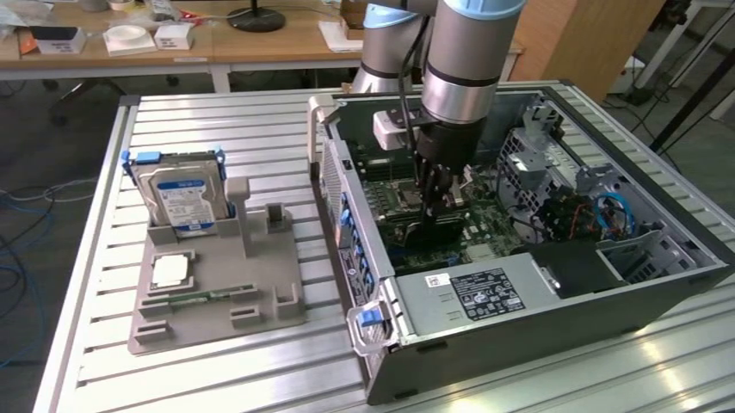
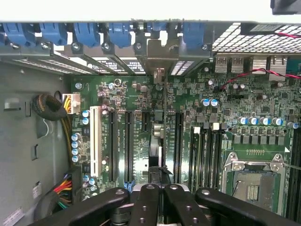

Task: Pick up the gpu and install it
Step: 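Press down on the gpu until it lock into place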

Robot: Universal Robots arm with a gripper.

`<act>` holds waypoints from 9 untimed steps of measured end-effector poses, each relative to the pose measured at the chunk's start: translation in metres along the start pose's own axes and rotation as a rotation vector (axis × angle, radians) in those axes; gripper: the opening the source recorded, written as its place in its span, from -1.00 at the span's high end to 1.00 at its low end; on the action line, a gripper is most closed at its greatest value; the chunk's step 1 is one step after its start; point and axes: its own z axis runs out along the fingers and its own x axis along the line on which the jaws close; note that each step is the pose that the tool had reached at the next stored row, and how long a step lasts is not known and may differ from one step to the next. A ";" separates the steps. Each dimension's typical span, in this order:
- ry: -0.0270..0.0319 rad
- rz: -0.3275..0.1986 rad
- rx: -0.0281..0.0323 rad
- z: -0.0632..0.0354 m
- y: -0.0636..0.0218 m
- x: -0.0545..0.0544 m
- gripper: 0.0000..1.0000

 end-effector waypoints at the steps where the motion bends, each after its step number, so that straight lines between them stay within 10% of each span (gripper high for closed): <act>1: 0.0000 0.000 0.0000 0.0000 0.0000 0.000 0.79; 4: 0.0000 0.001 0.0000 0.0000 0.0000 0.000 0.79; 7: 0.0099 0.002 0.0282 0.0000 0.0035 -0.002 0.79; 9: 0.0119 0.002 0.0303 0.0028 0.0038 -0.002 0.79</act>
